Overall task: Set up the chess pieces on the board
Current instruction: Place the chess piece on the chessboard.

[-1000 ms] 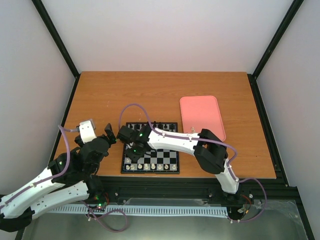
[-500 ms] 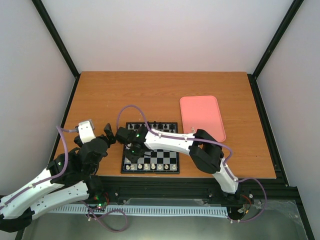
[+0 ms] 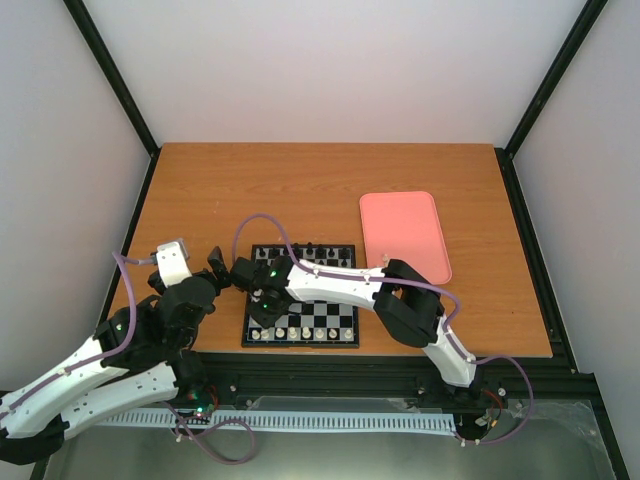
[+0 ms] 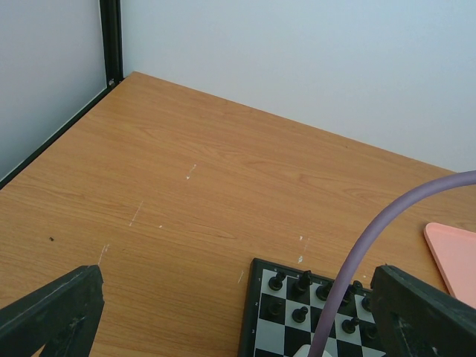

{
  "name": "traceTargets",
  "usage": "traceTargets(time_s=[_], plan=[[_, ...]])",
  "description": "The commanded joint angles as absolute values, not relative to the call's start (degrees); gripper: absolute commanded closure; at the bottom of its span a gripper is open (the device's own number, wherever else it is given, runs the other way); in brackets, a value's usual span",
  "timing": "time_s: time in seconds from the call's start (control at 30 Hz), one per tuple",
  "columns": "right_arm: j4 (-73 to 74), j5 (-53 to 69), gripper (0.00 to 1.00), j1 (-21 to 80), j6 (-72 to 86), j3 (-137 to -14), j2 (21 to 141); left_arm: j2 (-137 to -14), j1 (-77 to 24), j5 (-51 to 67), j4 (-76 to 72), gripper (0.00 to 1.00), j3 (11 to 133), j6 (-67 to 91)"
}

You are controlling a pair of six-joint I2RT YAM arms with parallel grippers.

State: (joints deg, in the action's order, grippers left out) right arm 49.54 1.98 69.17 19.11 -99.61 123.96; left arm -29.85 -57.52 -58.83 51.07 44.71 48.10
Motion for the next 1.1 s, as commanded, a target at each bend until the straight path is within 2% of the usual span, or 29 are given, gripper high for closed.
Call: traceTargets(time_s=[0.0,0.2,0.53,0.7,1.07], plan=[[50.2,1.6,0.95,70.0,19.3,-101.3,125.1,-29.5,-57.2,-59.5,51.6,0.00,45.0,48.6],[50.6,0.6,0.93,70.0,19.2,-101.4,125.4,-29.3,-57.2,-59.4,51.4,0.00,45.0,48.4],[50.4,0.6,0.77,70.2,18.3,-101.4,124.8,-29.4,-57.2,-59.5,51.6,0.00,45.0,48.4],[50.1,0.2,0.76,70.4,18.4,-101.4,123.9,-29.4,-57.2,-59.6,51.6,0.00,45.1,48.5],[49.0,-1.7,0.59,70.6,18.2,-101.0,121.2,-29.2,-57.2,-59.5,51.8,0.00,45.0,48.5]])
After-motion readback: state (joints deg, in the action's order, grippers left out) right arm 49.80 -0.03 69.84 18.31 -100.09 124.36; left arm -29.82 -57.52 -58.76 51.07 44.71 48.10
